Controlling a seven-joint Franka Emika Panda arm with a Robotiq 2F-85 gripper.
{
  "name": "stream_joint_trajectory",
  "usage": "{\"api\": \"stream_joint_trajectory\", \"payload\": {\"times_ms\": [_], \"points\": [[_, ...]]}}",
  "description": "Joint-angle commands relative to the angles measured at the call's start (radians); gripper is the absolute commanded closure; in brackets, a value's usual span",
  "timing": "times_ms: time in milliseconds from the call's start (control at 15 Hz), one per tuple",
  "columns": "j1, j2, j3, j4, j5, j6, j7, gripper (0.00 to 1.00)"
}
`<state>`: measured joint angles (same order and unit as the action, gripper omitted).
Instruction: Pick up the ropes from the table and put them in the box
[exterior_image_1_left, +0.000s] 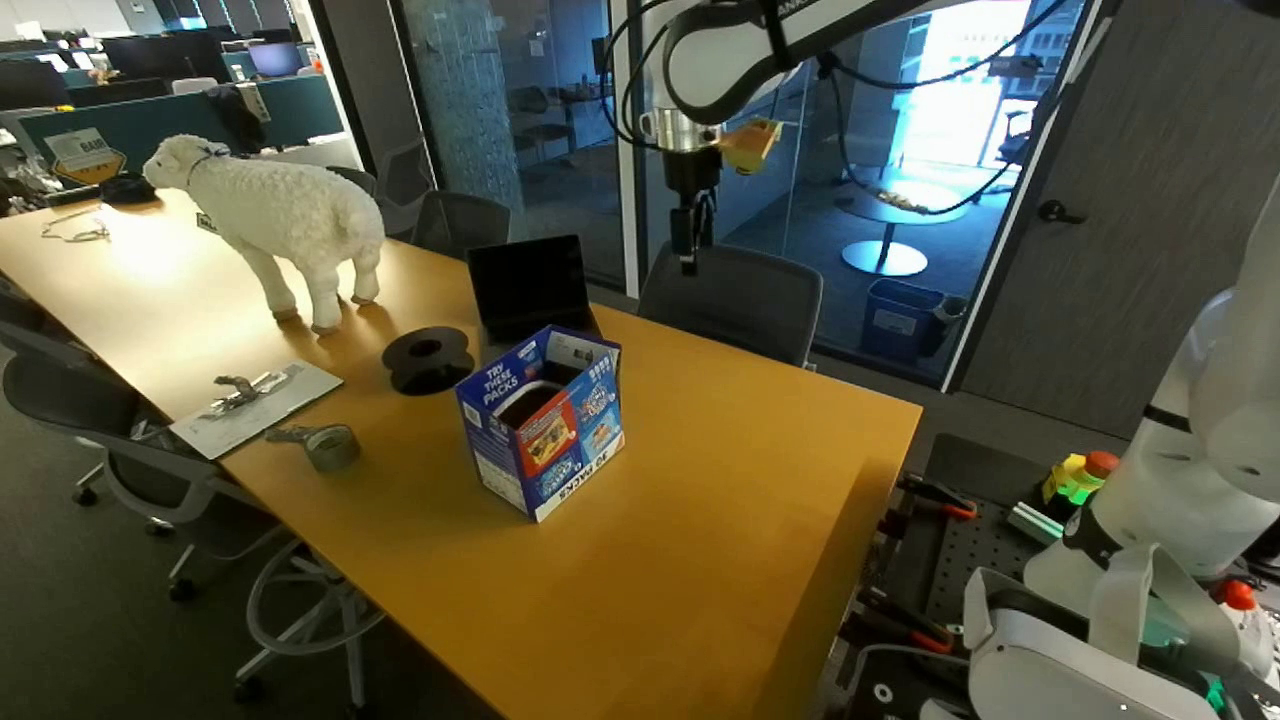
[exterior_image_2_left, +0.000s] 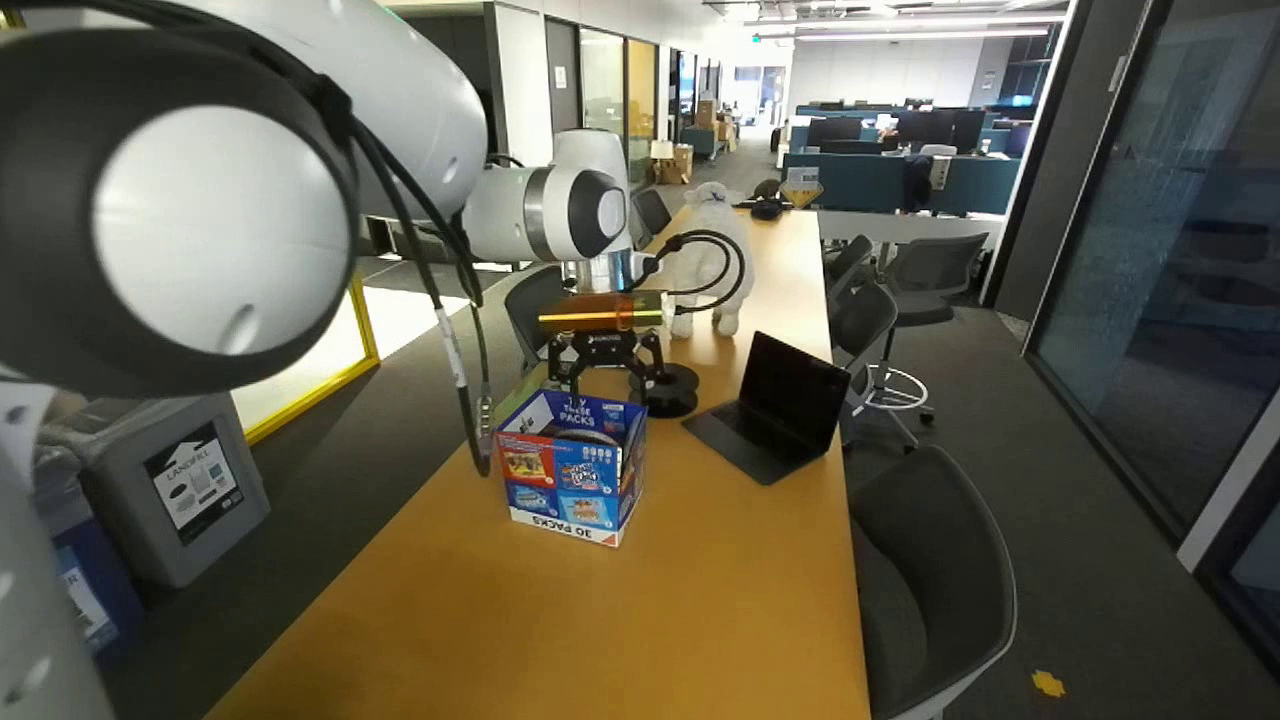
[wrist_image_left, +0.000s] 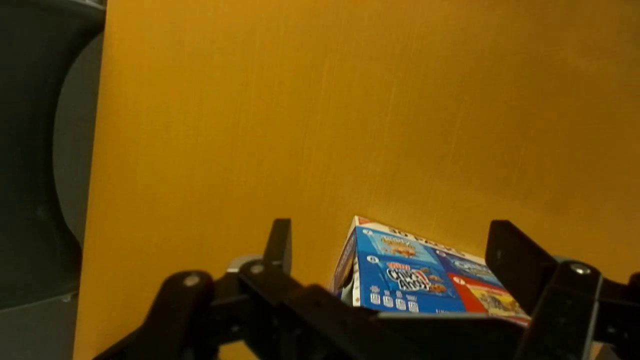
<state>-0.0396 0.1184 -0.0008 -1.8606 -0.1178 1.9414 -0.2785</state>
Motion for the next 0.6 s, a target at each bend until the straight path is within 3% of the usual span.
{"api": "stream_joint_trajectory", "payload": {"times_ms": [0, 333, 533], "points": [[0.009, -0.246, -0.007, -0.250, -0.024, 0.019, 0.064, 0.00], [0.005, -0.528, -0.001, -0.504, -0.016, 0.064, 0.212, 0.00], [-0.011, -0.599, -0.003, -0.541, -0.018, 0.033, 0.290, 0.00]]}}
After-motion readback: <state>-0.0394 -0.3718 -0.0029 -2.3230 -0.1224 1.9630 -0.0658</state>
